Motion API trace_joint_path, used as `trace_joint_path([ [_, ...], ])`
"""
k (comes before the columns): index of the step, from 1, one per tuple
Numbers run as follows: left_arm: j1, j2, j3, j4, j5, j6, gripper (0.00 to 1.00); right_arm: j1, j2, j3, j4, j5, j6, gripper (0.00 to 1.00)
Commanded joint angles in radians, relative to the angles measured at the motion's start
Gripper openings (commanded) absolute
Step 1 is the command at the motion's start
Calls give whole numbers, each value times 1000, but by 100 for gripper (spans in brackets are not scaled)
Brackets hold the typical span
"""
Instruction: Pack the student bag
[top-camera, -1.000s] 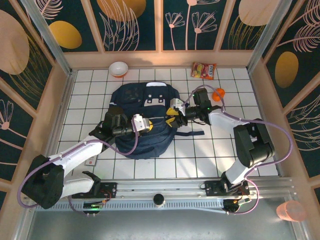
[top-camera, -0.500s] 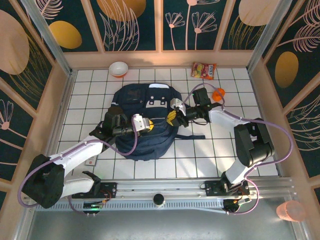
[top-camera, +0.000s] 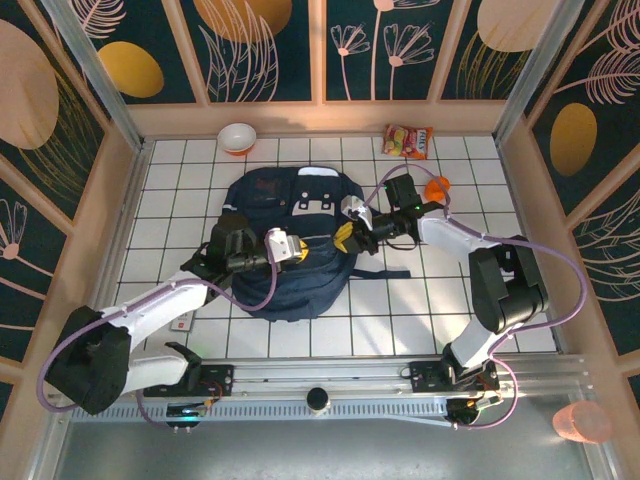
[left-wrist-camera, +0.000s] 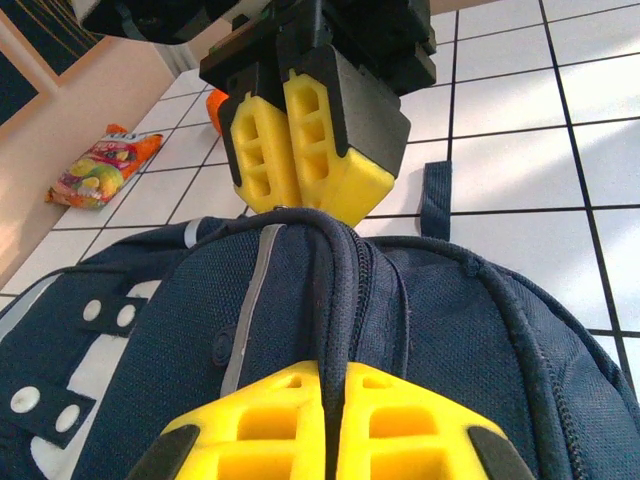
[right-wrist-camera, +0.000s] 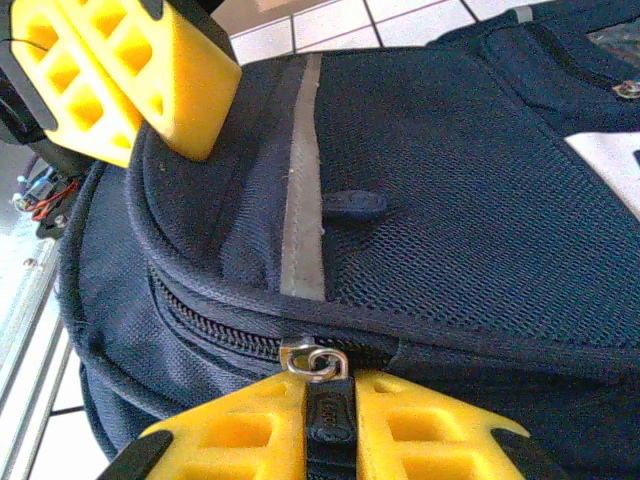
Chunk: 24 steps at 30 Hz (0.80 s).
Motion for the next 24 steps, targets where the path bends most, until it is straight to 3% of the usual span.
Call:
trace_joint_path([
  [1,2,10,22,127,-26,13,0,16,-36,17,-90,-84,-2,17],
  [10,2,0,13,126,-92,17,0,10,-48,41,-184,-84,-1,18],
  [18,2,7,16,129,-87,21,0,-8,-108,-4,-118,22,123,27],
  [24,3,2,12,132,-64,18,0,-23,-98,-20,-74,-32,172,27],
])
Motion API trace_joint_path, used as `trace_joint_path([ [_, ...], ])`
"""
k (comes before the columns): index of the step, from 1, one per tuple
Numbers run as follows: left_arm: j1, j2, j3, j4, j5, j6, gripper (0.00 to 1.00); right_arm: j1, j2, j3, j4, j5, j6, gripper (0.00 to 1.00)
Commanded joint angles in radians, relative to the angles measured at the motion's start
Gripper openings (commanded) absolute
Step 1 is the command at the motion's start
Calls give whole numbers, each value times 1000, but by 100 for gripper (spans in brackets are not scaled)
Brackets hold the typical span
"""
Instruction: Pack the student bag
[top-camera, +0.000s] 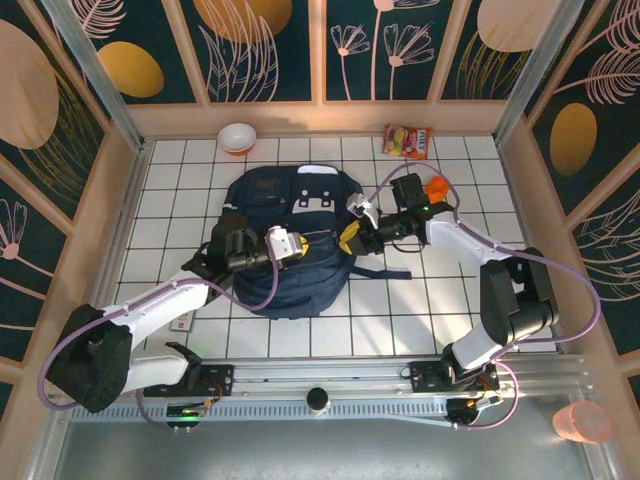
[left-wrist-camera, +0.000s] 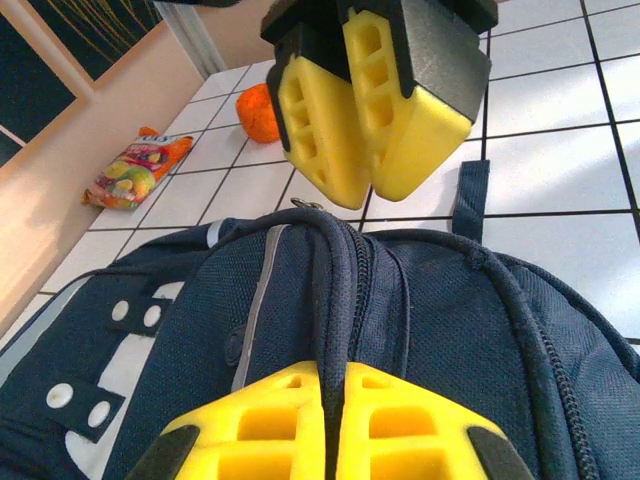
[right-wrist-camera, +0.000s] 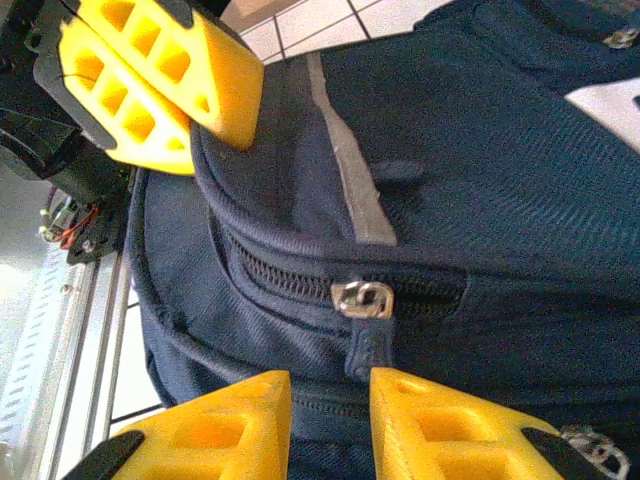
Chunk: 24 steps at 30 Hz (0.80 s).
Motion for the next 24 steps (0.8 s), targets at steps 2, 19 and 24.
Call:
trace_joint_path([
  [2,8,-8,11,84,0,19,0,-5,-12,-7,16,-56,39,27],
  [19,8,4,14,94,53,13,0,32,27,-34,243,-17,45,45],
  [24,7,7,14,100,36,14,0,46,58,-4,156,-3,11,38],
])
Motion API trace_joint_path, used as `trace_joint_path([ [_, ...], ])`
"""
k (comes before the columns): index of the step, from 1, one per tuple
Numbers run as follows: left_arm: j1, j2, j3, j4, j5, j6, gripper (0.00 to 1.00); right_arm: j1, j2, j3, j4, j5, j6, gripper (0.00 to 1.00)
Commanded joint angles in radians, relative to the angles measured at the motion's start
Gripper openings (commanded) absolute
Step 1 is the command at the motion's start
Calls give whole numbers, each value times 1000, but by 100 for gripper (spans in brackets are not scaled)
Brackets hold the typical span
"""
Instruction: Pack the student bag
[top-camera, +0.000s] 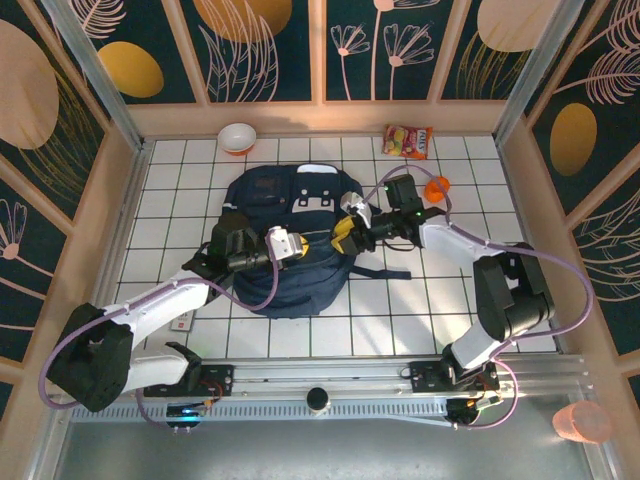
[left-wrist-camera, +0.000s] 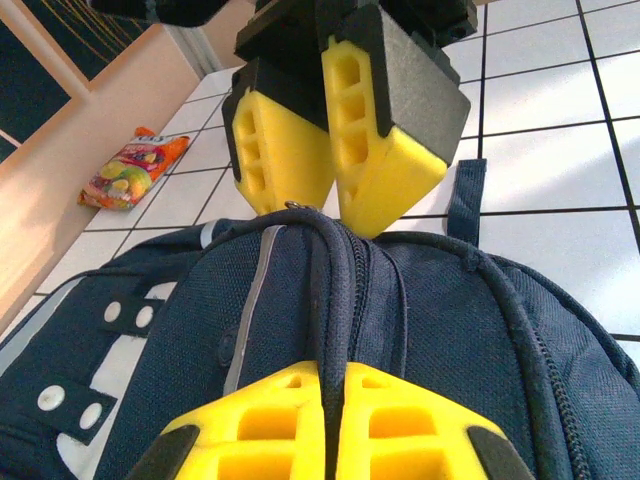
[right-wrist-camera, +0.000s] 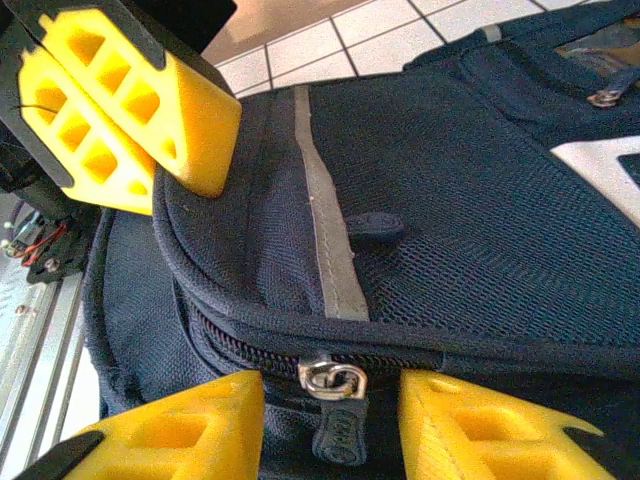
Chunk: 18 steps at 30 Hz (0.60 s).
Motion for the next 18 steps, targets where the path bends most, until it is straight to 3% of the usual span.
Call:
trace_joint_path([
  [1,7,2,14,102,23,8,0,8,23,32,-82,-14,-50,35],
  [6,7,-3,8,107,-12,8,0,3,4,38,-146,34,-56,18],
  [10,8,-9,11,113,-35,-1,0,-7,-18,41,-161,28,-58,16],
  [15,7,-9,4,137,-63,-9,0,-8,-5,65,-187,-1,-71,0],
  [18,7,-11,1,132,-98,-8,0,-11,-5,86,-219,22,-63,0],
])
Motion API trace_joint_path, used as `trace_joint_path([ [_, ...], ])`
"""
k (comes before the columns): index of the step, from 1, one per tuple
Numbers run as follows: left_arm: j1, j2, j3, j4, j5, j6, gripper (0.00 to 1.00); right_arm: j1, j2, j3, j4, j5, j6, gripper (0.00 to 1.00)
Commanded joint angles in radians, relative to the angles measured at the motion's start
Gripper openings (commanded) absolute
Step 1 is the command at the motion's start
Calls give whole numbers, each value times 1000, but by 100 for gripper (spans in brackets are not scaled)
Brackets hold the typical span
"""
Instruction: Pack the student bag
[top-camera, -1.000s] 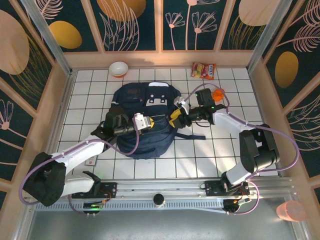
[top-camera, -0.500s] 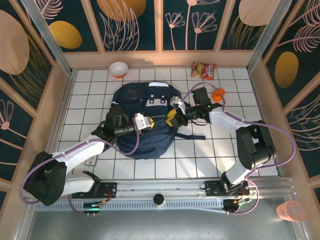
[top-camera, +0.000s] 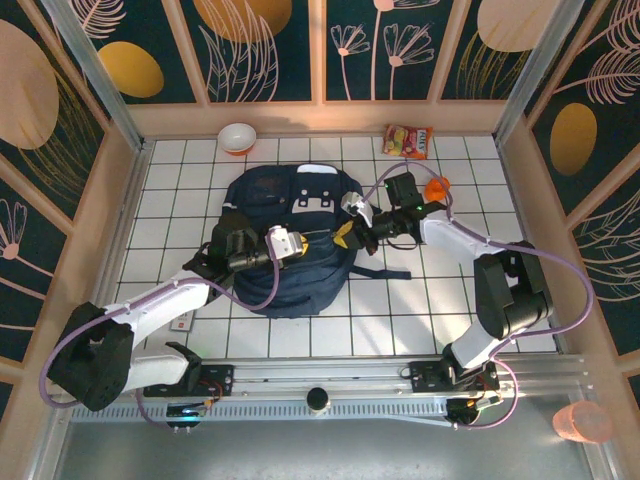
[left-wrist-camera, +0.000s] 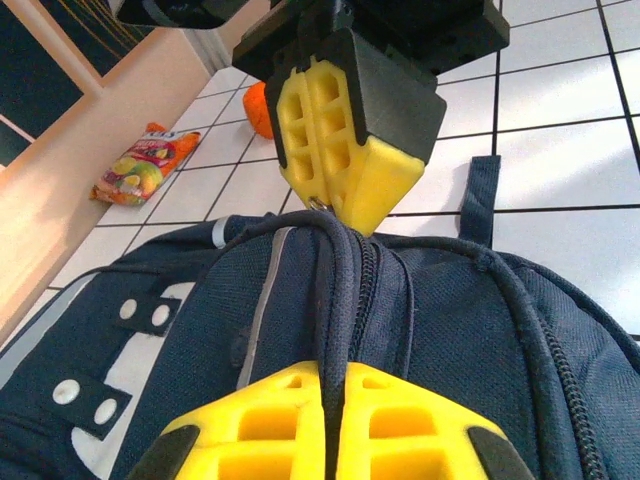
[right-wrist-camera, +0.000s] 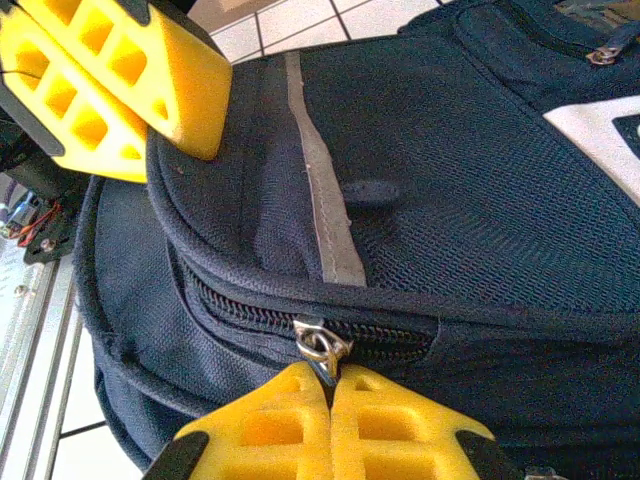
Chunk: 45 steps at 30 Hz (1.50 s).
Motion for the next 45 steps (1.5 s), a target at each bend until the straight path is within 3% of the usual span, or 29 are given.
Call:
trace_joint_path([
  [1,7,-16,4,107,-73,3,0,2,-18,39,-81,11,11,0],
  [11,7,-2,29,-2,-105,73,0,4,-106,103,-83,251,197,0],
  [18,6,10,60,-89,-121,134,0,91,-78,217,-312,372,246,0],
  [21,7,2,54,-62,-91,109,0,88,-106,157,-263,412,251,0],
  [22,7,-2,50,-48,-75,90,0,76,-117,130,-226,419,256,6],
  [24,6,-7,39,-10,-25,48,0,42,-146,73,-130,364,247,32],
  [27,7,-4,24,40,32,3,0,16,-173,-17,1,253,170,41],
  [31,8,5,29,43,58,2,0,3,-164,-83,82,160,14,44],
  [36,7,2,26,38,82,16,0,2,-118,-106,177,61,-51,46],
  [41,7,6,34,38,106,14,0,-1,-46,-63,164,-22,-65,46],
  [45,7,9,39,43,124,9,0,-4,14,-12,55,-84,-113,43],
])
